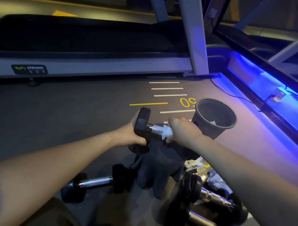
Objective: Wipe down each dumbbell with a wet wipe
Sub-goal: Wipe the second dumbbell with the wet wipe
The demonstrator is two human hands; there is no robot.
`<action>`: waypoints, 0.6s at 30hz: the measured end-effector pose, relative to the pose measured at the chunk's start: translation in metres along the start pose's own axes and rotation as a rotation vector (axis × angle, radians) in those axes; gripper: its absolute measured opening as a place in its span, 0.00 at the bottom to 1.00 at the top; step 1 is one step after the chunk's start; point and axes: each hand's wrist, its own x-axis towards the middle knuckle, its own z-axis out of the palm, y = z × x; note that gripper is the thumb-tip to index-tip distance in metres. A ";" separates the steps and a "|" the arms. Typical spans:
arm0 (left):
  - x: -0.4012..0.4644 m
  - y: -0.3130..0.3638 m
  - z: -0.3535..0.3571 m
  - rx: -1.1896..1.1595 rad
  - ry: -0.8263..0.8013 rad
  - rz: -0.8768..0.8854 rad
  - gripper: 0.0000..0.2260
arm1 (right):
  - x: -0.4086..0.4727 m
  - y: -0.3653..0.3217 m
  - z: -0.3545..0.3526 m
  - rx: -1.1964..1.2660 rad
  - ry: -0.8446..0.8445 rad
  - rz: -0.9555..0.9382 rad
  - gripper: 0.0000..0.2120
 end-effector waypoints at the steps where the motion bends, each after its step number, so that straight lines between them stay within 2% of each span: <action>1: 0.000 -0.001 0.000 -0.003 -0.001 0.002 0.42 | 0.000 -0.001 0.000 0.025 0.004 0.003 0.26; 11: 0.000 -0.005 -0.003 0.020 0.005 -0.019 0.45 | 0.012 -0.020 0.017 0.377 0.062 0.047 0.18; 14: 0.000 -0.005 -0.003 0.015 -0.011 -0.013 0.43 | 0.015 -0.027 0.020 0.372 0.085 0.016 0.16; 18: 0.002 -0.004 -0.005 0.002 -0.013 0.019 0.43 | 0.011 -0.028 0.017 0.226 0.105 -0.007 0.19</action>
